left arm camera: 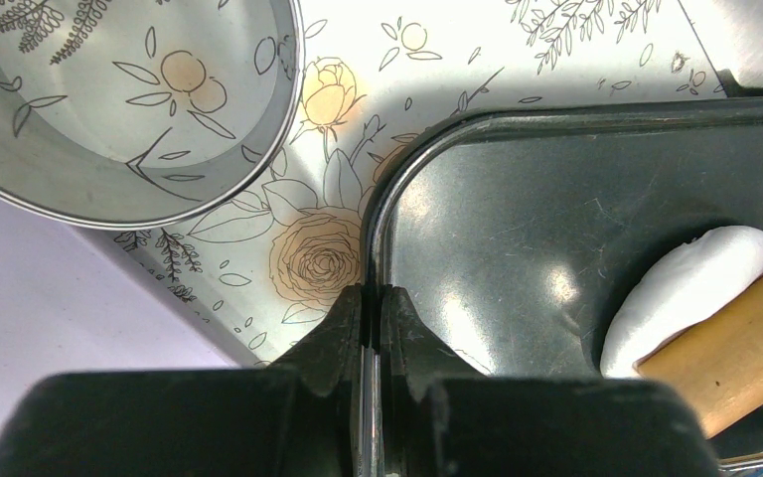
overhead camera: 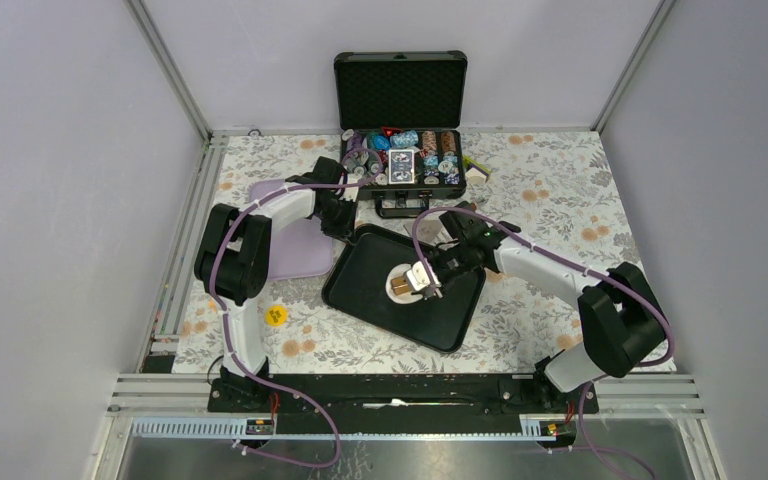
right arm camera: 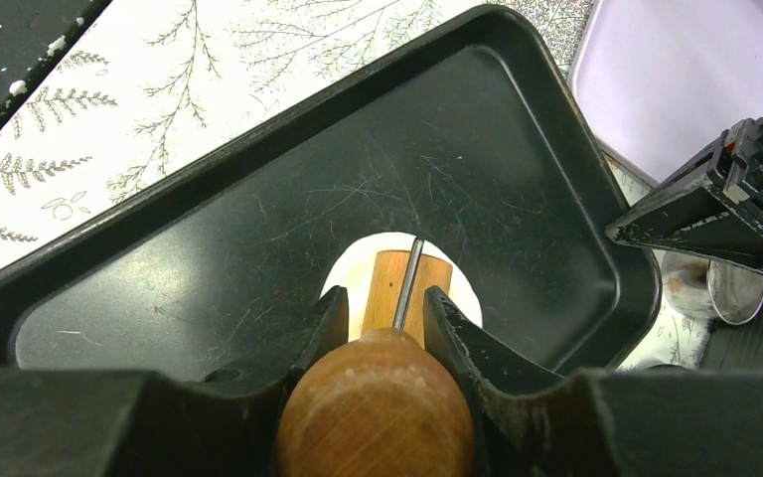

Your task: Roll out the dumpling wrappers from the dough

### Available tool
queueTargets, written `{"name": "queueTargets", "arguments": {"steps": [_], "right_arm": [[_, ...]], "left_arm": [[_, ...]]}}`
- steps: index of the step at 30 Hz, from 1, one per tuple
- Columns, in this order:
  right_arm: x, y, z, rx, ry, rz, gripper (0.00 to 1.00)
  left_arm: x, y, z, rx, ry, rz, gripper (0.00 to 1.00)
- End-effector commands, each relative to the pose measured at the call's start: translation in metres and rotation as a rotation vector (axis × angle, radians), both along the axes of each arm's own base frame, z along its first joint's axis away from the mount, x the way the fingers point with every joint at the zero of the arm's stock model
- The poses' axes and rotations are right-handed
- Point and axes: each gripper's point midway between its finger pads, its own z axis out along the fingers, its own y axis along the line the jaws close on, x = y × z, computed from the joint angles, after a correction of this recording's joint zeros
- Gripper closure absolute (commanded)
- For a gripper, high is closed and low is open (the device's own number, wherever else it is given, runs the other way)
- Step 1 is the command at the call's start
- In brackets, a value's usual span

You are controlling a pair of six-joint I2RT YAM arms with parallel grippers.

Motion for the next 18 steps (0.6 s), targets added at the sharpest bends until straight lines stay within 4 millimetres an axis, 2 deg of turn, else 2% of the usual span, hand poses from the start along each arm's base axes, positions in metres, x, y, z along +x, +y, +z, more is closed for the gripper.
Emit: {"name": "queueTargets", "arguments": {"steps": [1, 18], "right_arm": [[-0.0889, -0.0800, -0.0570, -0.421, 0.460, -0.102, 1.00], [-0.0946, -0.0834, -0.0516, -0.425, 0.472, -0.099, 1.00]], "left_arm": [[-0.0371, 0.0094, -0.0383, 0.088, 0.156, -0.018, 1.00], [-0.0374, 0.0099, -0.0382, 0.090, 0.156, -0.018, 1.00]]}}
